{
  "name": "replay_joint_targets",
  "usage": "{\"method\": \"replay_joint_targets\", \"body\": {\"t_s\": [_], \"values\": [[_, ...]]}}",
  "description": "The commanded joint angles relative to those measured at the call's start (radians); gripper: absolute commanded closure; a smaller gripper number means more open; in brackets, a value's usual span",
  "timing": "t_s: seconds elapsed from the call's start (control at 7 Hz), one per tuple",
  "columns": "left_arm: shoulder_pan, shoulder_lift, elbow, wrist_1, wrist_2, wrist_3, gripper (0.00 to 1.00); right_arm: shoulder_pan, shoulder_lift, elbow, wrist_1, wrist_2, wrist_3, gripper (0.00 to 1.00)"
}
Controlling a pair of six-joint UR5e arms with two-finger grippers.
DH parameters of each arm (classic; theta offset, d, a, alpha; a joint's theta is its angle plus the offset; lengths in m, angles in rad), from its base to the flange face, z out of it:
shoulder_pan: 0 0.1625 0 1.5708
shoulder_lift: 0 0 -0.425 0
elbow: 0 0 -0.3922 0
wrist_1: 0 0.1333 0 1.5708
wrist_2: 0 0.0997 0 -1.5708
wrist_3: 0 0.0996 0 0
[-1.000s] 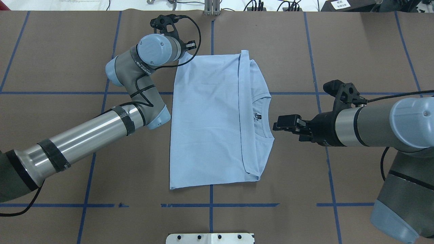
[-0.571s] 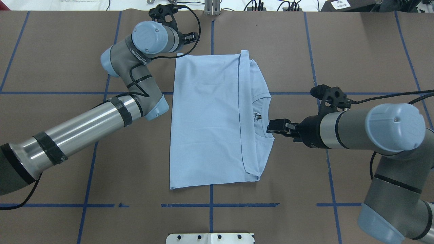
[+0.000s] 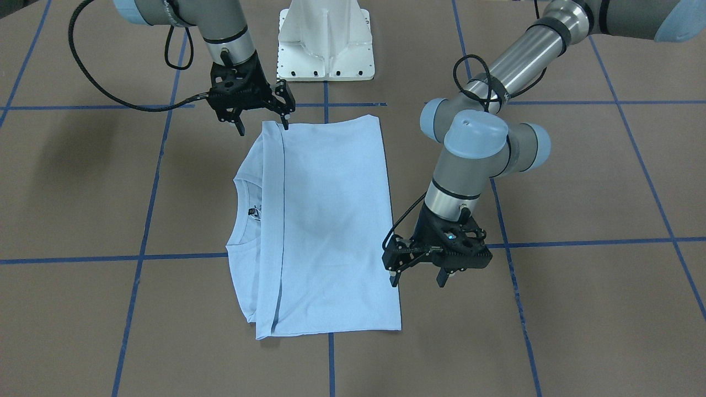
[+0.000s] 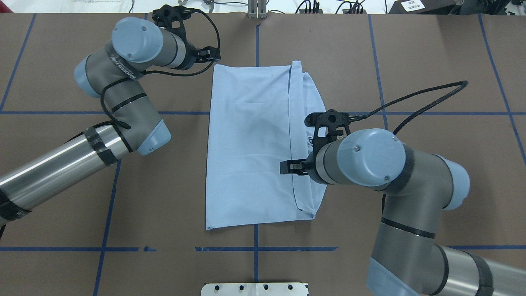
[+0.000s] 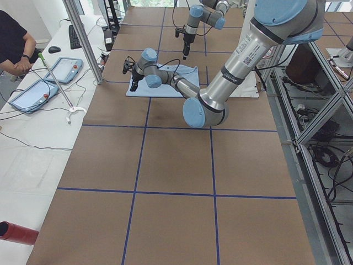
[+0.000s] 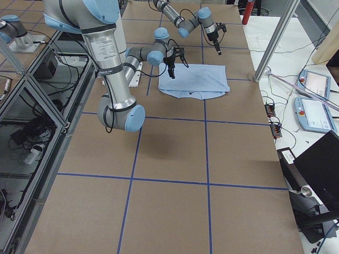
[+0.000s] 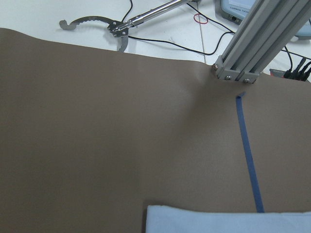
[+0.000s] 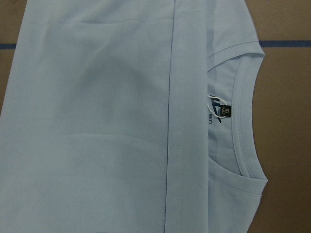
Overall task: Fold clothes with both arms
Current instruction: 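Move the right gripper down along the shirt while the left gripper draws back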
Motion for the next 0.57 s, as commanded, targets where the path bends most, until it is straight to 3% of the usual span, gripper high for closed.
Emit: {"method": "replay_joint_targets", "body": {"t_s": [0.0, 0.29, 0.43], "values": [[0.012, 0.067, -0.148, 0.076, -0.01, 0.0, 0.0, -0.102, 0.028, -0.07, -0.01, -0.159, -0.178, 0.0], [0.015, 0.069, -0.137, 0.075, -0.007, -0.001, 0.0, -0.136, 0.034, -0.118, 0.018, -0.185, -0.213, 0.01], [0.017, 0.069, -0.137, 0.075, -0.007, -0.006, 0.0, -0.15, 0.033, -0.122, 0.018, -0.207, -0.309, 0.06]]}}
